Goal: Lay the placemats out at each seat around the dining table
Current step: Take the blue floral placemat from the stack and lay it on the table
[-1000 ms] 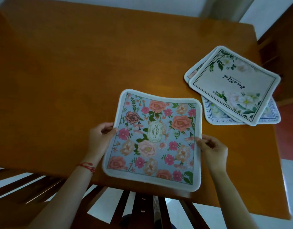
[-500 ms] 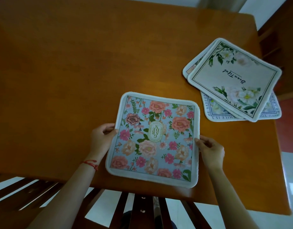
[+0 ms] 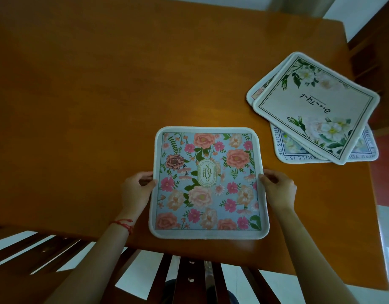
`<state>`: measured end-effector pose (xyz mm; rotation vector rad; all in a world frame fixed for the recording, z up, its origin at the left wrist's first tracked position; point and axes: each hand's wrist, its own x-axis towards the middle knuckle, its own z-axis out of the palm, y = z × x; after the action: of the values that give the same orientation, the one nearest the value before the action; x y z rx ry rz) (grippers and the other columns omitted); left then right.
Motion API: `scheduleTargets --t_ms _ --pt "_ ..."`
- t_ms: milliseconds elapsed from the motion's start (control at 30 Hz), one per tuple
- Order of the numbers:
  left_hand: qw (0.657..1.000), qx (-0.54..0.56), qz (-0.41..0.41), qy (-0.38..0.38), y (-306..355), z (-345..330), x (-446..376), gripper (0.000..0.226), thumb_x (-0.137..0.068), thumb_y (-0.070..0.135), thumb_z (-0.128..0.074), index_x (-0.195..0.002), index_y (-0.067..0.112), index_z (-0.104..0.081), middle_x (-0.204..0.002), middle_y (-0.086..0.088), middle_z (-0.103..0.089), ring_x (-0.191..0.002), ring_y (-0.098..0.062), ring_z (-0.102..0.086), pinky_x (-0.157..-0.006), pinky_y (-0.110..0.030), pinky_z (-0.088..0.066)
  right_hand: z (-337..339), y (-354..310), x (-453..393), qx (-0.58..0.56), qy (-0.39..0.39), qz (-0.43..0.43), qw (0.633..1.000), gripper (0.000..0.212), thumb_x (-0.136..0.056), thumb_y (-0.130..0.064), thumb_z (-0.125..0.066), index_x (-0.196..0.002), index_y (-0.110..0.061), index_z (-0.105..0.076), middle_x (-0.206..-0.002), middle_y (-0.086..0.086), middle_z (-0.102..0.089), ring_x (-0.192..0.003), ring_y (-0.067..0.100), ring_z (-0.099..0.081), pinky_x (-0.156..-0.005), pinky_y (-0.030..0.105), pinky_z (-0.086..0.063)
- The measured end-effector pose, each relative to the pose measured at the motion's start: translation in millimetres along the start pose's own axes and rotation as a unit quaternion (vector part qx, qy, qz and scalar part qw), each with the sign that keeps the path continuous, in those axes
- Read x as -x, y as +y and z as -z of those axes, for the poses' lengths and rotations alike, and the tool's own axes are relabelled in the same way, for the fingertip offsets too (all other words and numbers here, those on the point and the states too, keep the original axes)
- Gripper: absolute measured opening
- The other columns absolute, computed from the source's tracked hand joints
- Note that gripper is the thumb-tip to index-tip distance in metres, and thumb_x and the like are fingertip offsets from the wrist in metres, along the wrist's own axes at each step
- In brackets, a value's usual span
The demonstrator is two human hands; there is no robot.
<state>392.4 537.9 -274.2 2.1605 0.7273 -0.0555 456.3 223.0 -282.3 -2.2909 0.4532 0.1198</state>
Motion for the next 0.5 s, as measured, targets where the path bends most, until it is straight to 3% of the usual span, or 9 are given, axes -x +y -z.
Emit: scheduleTargets --t_ms 167,367,500 --pt "1.000 0.012 0.023 0.014 -7 1 14 0.026 -0.083 0.011 -0.065 -0.108 0.003 -0.064 -0.099 -0.011 -0.068 -0.082 -0.016 -0.059 -0.061 -0.015 -0.040 -5 -9 -14 0.010 -0.025 0.018 0.999 0.020 -0.087 -0.017 -0.059 -0.104 -0.011 -0.069 -0.103 0.007 -0.069 -0.082 0.013 -0.060 -0.059 0.009 -0.037" --pt "0.994 0.092 0.053 0.003 11 6 14 0.041 -0.090 0.008 -0.053 -0.131 0.005 -0.049 -0.131 -0.009 -0.054 -0.111 -0.015 -0.053 -0.088 -0.025 -0.041 -3 -18 -5 0.001 -0.026 0.035 0.999 0.022 -0.089 -0.016 -0.056 -0.108 -0.015 -0.067 -0.096 -0.002 -0.067 -0.078 0.008 -0.058 -0.054 0.008 -0.034" --pt "0.984 0.160 0.076 -0.018 18 9 12 0.043 -0.090 0.003 -0.051 -0.133 0.004 -0.045 -0.134 -0.010 -0.052 -0.111 -0.012 -0.051 -0.093 -0.027 -0.041 -5 -24 -4 -0.003 -0.033 0.032 0.999 0.024 -0.089 -0.014 -0.053 -0.109 -0.016 -0.067 -0.092 -0.003 -0.065 -0.075 0.010 -0.058 -0.051 0.009 -0.034"
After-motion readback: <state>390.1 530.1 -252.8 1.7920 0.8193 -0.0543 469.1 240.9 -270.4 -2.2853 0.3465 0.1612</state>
